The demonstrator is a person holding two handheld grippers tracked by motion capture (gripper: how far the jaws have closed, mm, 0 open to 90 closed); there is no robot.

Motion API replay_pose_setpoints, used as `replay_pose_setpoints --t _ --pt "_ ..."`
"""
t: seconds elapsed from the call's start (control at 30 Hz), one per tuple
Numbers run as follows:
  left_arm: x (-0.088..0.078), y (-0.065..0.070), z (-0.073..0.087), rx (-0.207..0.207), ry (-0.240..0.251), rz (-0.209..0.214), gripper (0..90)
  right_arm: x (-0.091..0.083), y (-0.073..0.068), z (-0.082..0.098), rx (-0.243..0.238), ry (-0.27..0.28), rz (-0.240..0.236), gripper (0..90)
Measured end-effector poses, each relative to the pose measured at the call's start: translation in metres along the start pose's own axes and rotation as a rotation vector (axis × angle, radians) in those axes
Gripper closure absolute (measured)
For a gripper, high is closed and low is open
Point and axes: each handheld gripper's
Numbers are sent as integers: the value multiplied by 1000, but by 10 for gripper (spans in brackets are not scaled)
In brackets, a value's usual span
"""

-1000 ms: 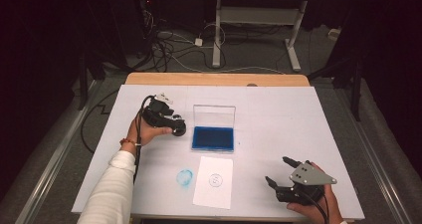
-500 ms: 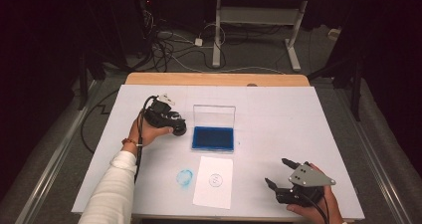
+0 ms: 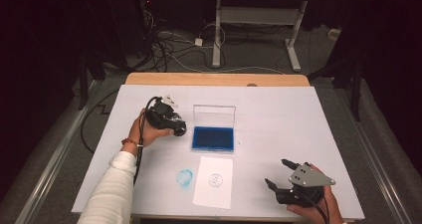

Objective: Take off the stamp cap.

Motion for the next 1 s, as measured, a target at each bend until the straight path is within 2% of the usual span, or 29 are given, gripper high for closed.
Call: replay_pose_setpoints --t 0.3,0.6,0.87,1.0 --pt "0 2 -1 2 -16 -7 542 -3 0 0 1 20 12 233" --pt "-3 6 0 4 -16 -41 547 -3 1 2 10 14 12 234" --pt "-25 9 14 -1 63 -61 549 -2 1 3 11 6 12 232" --pt "-35 17 21 19 99 -49 550 -2 0 2 9 3 10 232"
Point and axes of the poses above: each handheld gripper's, and its own axes: x roughly forward along the jaws, z roughly out of its underside, y roughly to its right, and after that the axes turned 4 degrees about -y, right-handed
